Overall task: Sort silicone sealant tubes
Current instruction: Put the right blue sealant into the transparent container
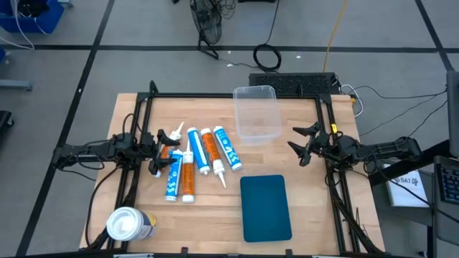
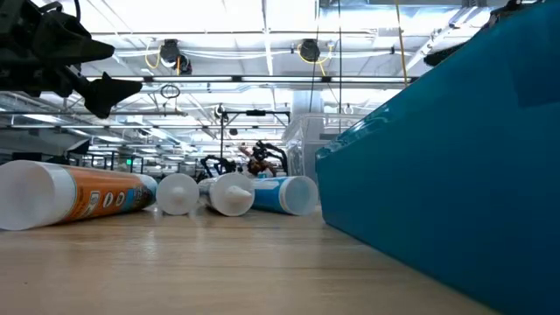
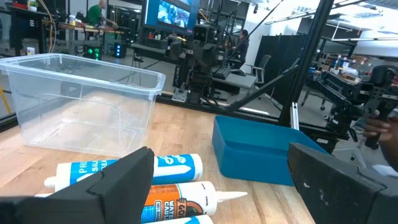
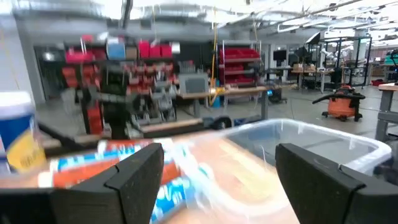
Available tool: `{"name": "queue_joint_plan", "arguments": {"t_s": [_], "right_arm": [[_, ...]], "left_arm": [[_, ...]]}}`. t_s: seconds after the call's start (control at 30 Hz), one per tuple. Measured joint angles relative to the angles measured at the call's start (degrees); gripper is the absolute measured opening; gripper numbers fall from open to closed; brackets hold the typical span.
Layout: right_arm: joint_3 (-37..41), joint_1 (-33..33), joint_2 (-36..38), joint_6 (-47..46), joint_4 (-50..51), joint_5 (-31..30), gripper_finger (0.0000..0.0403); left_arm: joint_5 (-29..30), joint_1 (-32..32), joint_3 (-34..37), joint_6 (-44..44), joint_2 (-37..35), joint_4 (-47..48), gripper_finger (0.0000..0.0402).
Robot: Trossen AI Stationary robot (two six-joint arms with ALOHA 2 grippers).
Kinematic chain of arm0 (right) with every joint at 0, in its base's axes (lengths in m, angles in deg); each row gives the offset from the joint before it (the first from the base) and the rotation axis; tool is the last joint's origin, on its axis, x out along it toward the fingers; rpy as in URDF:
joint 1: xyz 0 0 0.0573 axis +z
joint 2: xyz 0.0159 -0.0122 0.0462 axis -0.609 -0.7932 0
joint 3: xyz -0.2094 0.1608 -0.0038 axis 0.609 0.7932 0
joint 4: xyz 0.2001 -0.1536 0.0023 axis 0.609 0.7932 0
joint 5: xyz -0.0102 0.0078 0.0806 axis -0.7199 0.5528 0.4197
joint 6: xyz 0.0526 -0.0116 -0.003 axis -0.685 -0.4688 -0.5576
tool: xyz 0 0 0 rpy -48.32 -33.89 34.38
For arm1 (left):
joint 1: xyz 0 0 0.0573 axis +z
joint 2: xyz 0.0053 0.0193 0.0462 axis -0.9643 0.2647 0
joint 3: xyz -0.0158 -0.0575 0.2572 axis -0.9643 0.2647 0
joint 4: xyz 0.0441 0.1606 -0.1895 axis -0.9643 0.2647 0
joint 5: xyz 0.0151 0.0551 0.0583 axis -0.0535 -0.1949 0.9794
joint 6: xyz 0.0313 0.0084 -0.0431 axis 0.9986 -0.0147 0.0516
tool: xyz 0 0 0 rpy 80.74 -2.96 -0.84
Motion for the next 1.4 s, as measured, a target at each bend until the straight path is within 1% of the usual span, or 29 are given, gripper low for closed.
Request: {"name": "queue_joint_plan", "arguments": {"t_s": [0.13,0.2,0.3,0.47,0.6,0.73,0.77,0.8,0.87,0.93,1.03,1.07,1.1,1.17,1.27,1.4], "right_arm": [[0.0,0.0,0.0,-7.8,-1.8,0.3,0.0286],[0.0,0.0,0.0,-9.3,-1.1,0.2,0.0288],[0.0,0.0,0.0,-8.8,-0.9,0.1,0.0289],[0.0,0.0,0.0,-4.7,-1.1,0.0,0.0286],[0.0,0.0,0.0,-3.3,-1.4,0.0,0.0288],[0.0,0.0,0.0,-4.4,-2.7,0.3,0.0287],[0.0,-0.1,0.0,-5.0,-3.3,1.2,0.0286],[0.0,-0.1,0.0,-5.5,-3.7,2.7,0.0285],[0.0,-0.1,0.0,-6.0,-4.7,8.1,0.0284],[0.0,-0.1,0.0,-6.0,-5.9,16.3,0.0284],[0.0,-0.1,-0.5,-6.7,-9.2,30.8,0.0283],[0.0,0.0,-0.7,-6.7,-10.7,34.6,0.0283],[0.0,0.0,-1.1,-6.7,-12.1,36.8,0.0283],[0.0,0.2,-2.3,-6.2,-14.5,37.5,0.0283],[0.0,0.9,-5.6,-2.7,-18.0,37.3,0.0283],[0.0,2.7,-13.8,1.2,-27.6,37.3,0.0283]], "left_arm": [[0.0,0.0,0.0,0.0,0.0,0.0,0.0361],[0.0,0.0,0.0,0.0,0.0,0.0,0.0361],[0.0,0.0,0.0,0.0,0.0,0.0,0.0361],[0.0,0.0,0.0,0.0,0.0,0.0,0.0361],[0.0,0.0,0.0,0.0,0.0,0.0,0.0361],[0.0,0.0,0.0,0.0,0.0,0.0,0.0361],[0.0,0.0,0.0,0.0,0.0,0.0,0.0361],[0.0,0.0,0.0,0.0,0.0,0.0,0.0361],[0.0,0.0,0.0,0.0,0.0,0.0,0.0361],[0.0,0.0,0.0,0.0,0.0,0.0,0.0361],[0.0,0.0,0.0,0.0,0.0,0.0,0.0361],[0.0,0.0,0.0,0.0,0.0,0.0,0.0361],[0.0,0.0,0.0,0.0,0.0,0.0,0.0361],[0.0,0.0,0.0,0.0,0.0,0.0,0.0361],[0.0,0.0,0.0,0.0,0.0,0.0,0.0361],[0.0,0.0,0.0,0.0,0.0,0.0,0.0361]]}}
